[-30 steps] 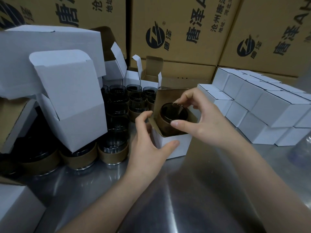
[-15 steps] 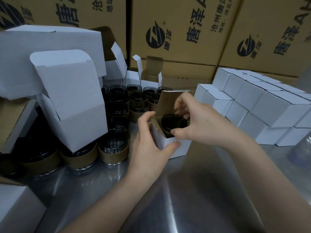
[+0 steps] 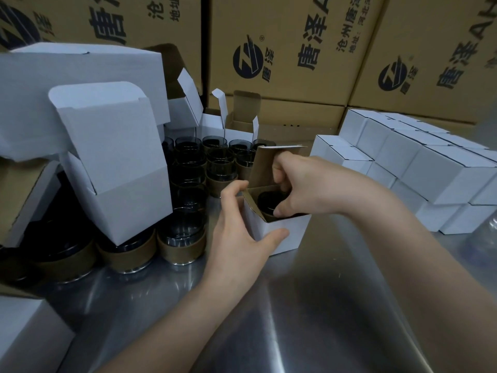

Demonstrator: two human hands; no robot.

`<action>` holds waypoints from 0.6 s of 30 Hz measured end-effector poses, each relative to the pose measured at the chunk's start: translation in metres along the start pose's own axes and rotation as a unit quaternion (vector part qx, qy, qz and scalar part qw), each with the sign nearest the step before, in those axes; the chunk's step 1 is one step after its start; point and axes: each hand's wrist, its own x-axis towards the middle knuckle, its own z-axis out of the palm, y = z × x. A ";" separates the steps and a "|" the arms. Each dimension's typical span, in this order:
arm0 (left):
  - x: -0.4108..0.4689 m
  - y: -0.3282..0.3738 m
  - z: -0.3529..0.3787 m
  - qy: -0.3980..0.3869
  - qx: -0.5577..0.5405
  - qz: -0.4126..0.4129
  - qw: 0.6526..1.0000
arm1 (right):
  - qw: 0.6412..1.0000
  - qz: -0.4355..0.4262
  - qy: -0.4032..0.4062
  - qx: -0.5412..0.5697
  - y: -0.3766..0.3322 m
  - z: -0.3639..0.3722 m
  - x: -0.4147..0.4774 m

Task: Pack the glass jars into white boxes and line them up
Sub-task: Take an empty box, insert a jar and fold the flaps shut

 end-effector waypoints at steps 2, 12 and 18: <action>0.000 0.000 0.000 0.000 0.001 -0.002 1.000 | 1.000 0.001 -0.004 -0.003 -0.001 -0.001 0.001; 0.000 0.000 0.000 -0.003 0.003 -0.014 1.000 | 0.999 0.020 -0.027 -0.023 -0.006 0.000 0.002; 0.000 0.000 -0.001 -0.007 0.004 -0.017 1.000 | 0.999 0.015 -0.019 -0.023 -0.002 0.001 0.005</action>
